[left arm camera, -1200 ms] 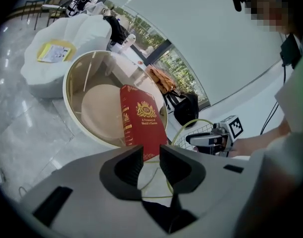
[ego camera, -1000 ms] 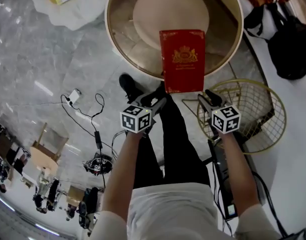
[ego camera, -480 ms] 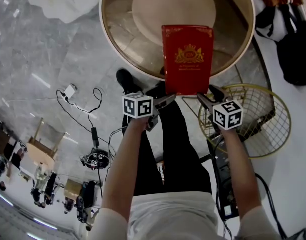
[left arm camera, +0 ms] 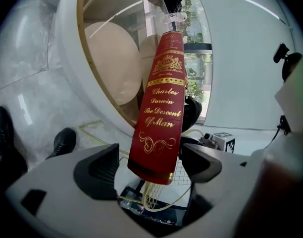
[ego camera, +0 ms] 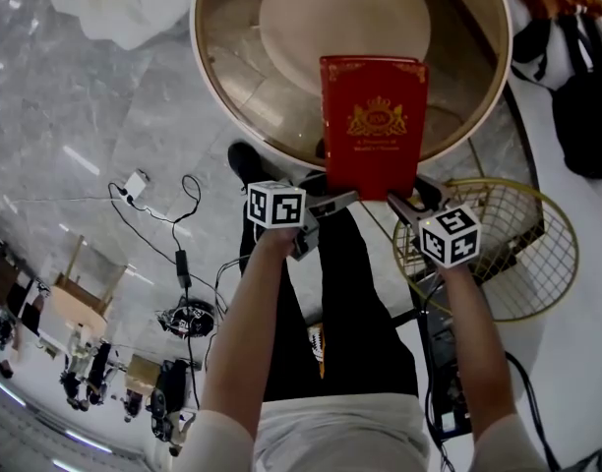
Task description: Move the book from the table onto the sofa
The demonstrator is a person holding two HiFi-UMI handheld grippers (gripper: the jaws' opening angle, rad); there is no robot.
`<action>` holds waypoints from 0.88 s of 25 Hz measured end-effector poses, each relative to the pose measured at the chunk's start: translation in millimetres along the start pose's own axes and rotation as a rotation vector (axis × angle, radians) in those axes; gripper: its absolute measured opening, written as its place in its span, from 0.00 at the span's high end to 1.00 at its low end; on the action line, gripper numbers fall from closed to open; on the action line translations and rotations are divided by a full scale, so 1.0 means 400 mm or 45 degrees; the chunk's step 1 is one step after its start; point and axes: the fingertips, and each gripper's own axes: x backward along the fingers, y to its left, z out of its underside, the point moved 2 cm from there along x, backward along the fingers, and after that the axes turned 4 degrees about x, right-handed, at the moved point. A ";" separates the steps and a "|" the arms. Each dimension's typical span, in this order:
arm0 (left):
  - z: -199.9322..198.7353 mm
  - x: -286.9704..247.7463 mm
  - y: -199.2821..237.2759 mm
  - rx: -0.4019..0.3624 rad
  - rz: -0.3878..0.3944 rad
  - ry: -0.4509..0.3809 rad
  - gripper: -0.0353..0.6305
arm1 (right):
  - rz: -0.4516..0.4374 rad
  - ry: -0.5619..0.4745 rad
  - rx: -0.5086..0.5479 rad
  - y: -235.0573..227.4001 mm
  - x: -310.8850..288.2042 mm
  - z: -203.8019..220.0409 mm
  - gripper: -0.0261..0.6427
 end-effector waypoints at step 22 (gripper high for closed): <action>-0.001 0.130 -0.060 -0.085 0.166 -0.095 0.53 | -0.189 -0.048 0.027 0.152 -0.007 -0.031 0.58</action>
